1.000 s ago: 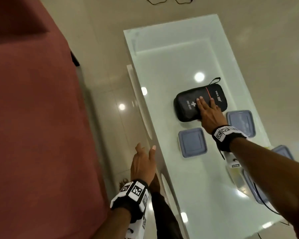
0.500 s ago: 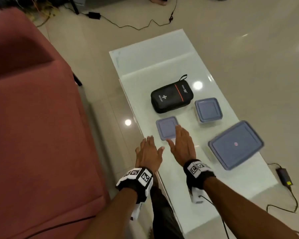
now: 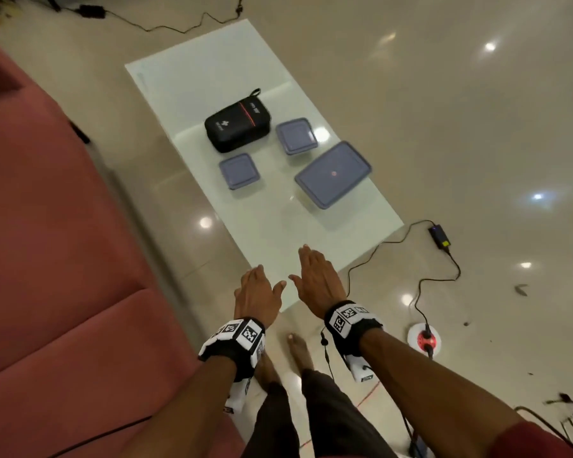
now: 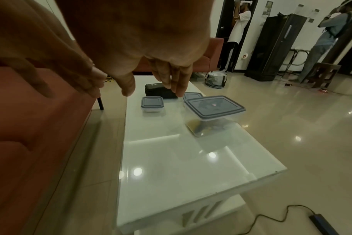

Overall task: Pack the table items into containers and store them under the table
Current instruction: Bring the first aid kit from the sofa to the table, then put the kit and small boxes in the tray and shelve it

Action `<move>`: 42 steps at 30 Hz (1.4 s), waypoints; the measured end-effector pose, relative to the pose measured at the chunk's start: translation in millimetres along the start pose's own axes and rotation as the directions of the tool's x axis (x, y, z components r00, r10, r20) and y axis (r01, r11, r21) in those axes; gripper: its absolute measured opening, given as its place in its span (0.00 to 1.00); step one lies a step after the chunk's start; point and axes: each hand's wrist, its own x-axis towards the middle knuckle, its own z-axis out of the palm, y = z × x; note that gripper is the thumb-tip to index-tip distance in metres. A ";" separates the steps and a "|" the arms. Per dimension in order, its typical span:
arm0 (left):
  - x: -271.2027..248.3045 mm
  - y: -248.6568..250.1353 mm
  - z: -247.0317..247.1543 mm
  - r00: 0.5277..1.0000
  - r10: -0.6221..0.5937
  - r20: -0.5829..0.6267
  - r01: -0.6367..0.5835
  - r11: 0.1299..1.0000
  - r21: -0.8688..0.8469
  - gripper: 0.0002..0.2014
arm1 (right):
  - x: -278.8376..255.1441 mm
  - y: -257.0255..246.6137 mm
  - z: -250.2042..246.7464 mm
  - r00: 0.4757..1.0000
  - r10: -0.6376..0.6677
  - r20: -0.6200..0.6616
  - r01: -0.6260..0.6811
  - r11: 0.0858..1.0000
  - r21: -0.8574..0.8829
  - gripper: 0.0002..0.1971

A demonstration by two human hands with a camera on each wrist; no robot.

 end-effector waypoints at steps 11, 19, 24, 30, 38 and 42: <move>-12.3 138.2 45.9 0.995 0.079 -0.053 -0.073 0.992 0.098 0.34 | -61.1 159.5 -73.8 0.993 0.101 -0.058 -0.104 0.993 -0.049 0.31; 10.6 289.9 81.6 0.984 0.123 -0.130 -0.095 0.975 0.202 0.32 | -45.8 289.3 -157.1 0.994 -0.074 -0.076 0.063 0.988 -0.144 0.29; 49.4 349.6 83.1 0.996 0.074 -0.053 -0.060 0.972 0.226 0.26 | -2.2 354.3 -191.2 0.988 -0.149 -0.038 0.142 0.979 -0.149 0.26; 141.8 398.1 70.0 0.997 -0.065 -0.051 0.069 0.993 0.096 0.36 | 85.9 424.0 -227.3 0.979 -0.203 -0.016 0.197 0.963 -0.183 0.28; 255.0 513.9 31.1 0.990 -0.132 -0.043 0.135 0.988 0.071 0.39 | 224.3 513.3 -320.0 0.970 -0.240 0.025 0.237 0.925 -0.297 0.34; 293.8 560.5 16.2 0.987 -0.134 -0.091 0.140 0.987 0.072 0.35 | 289.8 532.1 -363.2 0.950 -0.309 0.030 0.303 0.900 -0.313 0.31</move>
